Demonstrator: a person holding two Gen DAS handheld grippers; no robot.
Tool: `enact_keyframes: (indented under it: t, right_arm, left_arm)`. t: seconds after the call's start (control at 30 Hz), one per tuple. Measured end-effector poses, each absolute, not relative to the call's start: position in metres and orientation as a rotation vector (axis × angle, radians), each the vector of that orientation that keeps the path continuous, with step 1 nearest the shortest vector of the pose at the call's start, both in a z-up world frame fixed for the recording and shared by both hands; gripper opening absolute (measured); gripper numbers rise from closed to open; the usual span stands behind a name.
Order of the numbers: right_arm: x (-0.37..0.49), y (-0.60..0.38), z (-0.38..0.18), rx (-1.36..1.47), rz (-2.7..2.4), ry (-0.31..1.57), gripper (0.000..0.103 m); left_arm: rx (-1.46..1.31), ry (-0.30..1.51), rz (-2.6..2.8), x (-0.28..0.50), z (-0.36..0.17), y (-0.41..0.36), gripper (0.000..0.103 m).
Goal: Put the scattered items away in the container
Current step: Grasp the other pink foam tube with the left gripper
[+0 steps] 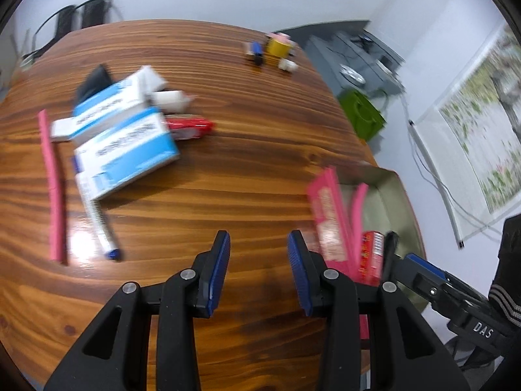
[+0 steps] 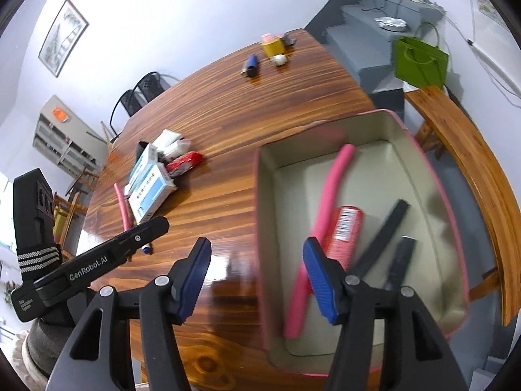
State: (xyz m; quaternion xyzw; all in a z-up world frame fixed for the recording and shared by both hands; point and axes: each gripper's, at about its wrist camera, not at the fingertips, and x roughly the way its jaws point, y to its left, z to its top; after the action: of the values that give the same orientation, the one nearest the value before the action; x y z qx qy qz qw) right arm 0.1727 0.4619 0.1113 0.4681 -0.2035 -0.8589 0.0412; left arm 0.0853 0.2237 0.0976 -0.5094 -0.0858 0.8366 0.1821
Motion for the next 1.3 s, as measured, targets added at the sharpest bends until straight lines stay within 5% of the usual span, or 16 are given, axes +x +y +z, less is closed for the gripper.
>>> enact_keyframes:
  t: [0.57, 1.3]
  right_arm:
    - [0.137, 0.352, 0.093, 1.51, -2.457, -0.494, 0.063]
    - [0.103, 0.291, 0.054, 1.702, -2.421, -0.521, 0.063]
  left_arm:
    - [-1.62, -0.413, 2.532, 0.049, 0.061, 0.066, 0.04]
    - [-1.704, -0.343, 2.438, -0.033, 0.016, 0.021, 0.04]
